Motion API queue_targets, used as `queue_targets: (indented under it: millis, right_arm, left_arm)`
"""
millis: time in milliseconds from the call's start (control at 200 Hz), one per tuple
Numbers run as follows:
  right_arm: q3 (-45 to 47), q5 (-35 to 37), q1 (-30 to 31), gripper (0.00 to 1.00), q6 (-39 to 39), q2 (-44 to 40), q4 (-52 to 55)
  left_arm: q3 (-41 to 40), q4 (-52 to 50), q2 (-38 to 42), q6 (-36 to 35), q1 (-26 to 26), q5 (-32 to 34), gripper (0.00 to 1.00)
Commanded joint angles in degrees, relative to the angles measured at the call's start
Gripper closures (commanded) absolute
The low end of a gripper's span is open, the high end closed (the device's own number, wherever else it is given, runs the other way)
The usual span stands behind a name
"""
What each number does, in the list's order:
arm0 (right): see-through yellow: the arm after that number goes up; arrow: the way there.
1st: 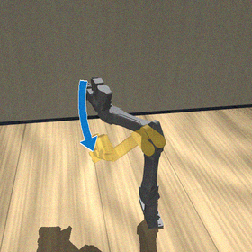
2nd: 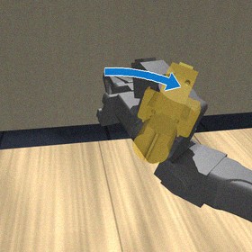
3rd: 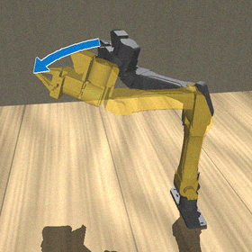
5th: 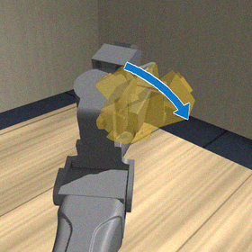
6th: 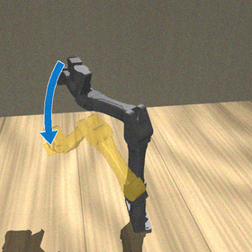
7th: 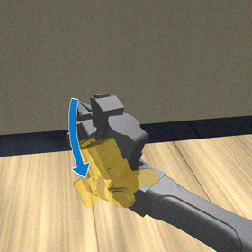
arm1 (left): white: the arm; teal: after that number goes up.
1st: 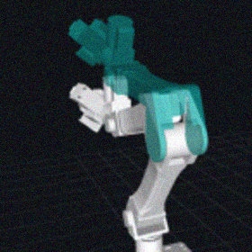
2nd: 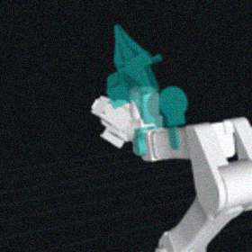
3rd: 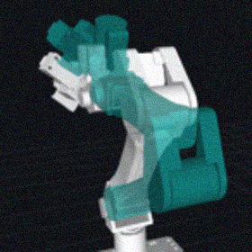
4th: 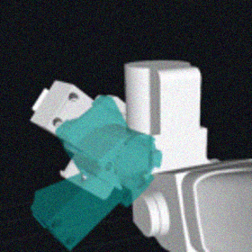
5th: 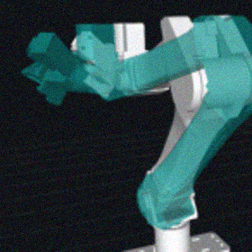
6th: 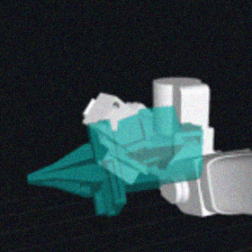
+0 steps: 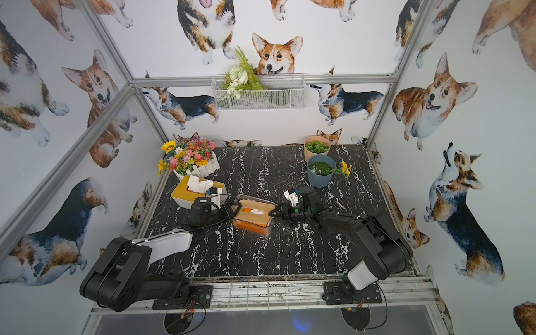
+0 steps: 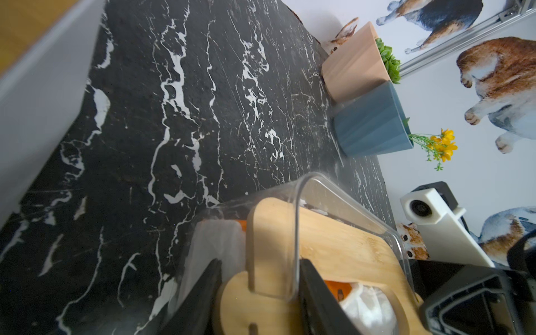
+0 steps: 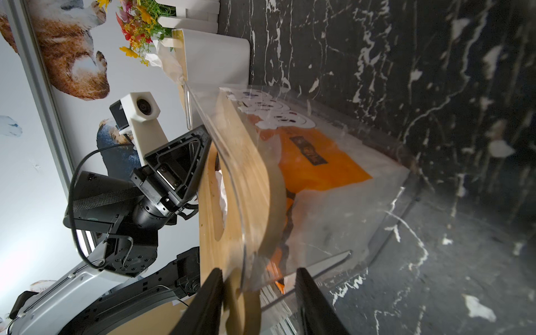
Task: Put the tissue paper into the tissue box
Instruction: Close the box lid on the tissue box.
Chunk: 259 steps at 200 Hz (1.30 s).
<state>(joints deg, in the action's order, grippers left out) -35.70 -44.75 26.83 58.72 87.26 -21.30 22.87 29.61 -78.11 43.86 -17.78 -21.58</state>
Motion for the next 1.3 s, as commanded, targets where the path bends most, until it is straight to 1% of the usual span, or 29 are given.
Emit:
queue_targets:
  millis: [0,315,576,876,1026,1291]
  right_arm:
    - [0.4,0.5,-0.3,0.55,-2.5,-0.9,3.5]
    - [1.5,-1.0,-1.0,0.5,-2.6,-2.8,3.8]
    - [1.1,-1.8,-2.7,0.45,-5.6,-5.3,8.7]
    - [1.4,-1.9,-4.6,0.44,-6.5,-8.1,10.7]
    - [1.6,-1.5,-4.6,0.44,-7.3,-9.5,13.9]
    - [2.0,-2.3,-3.3,0.43,-5.7,-11.7,14.7]
  left_arm:
    - [0.5,-3.2,0.1,-0.9,-0.6,-9.4,0.54]
    - [0.1,-3.9,1.0,-1.3,-0.5,-9.1,0.54]
    - [-0.1,-4.4,1.6,-1.7,-0.6,-8.7,0.54]
    - [-0.1,-4.7,1.8,-2.0,-0.5,-8.7,0.54]
    - [-0.3,-4.7,1.9,-2.1,-0.5,-8.7,0.54]
    - [-0.6,-4.8,2.4,-1.9,-0.4,-8.4,0.54]
